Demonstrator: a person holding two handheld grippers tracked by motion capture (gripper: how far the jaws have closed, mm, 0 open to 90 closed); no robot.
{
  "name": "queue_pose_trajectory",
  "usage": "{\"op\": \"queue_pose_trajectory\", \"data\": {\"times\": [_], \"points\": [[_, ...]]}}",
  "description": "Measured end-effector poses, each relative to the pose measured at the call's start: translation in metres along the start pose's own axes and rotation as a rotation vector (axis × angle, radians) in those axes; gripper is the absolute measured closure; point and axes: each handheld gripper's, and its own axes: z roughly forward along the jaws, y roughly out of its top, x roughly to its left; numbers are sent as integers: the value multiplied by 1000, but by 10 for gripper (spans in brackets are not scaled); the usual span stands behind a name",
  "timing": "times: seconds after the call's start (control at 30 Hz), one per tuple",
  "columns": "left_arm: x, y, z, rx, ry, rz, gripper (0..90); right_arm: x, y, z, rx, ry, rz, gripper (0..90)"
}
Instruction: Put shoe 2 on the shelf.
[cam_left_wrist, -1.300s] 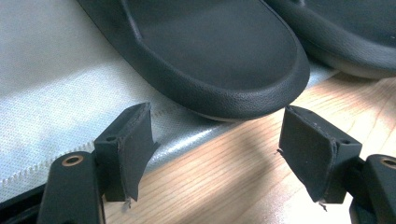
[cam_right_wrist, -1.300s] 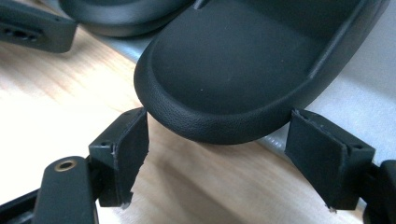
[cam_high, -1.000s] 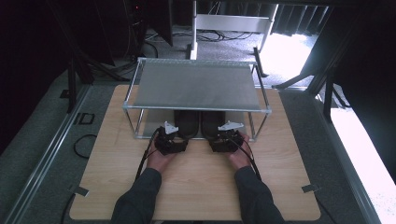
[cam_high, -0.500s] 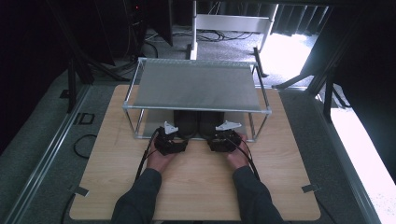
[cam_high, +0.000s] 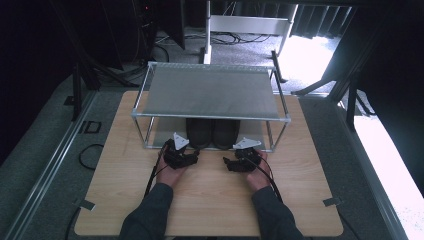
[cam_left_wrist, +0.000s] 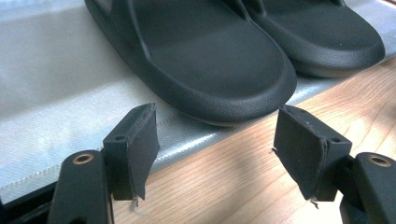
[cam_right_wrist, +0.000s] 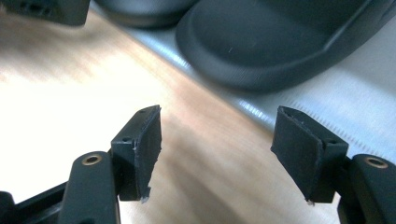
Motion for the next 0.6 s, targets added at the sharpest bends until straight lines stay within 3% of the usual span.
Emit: {"op": "queue_pose_trajectory", "data": {"times": [0.23, 0.6], "points": [[3, -2, -3, -8, -13, -27, 311, 5, -13, -9, 8, 9, -10, 331], [4, -1, -1, 7, -18, -41, 310, -18, -41, -38, 32, -4, 41, 311]]}}
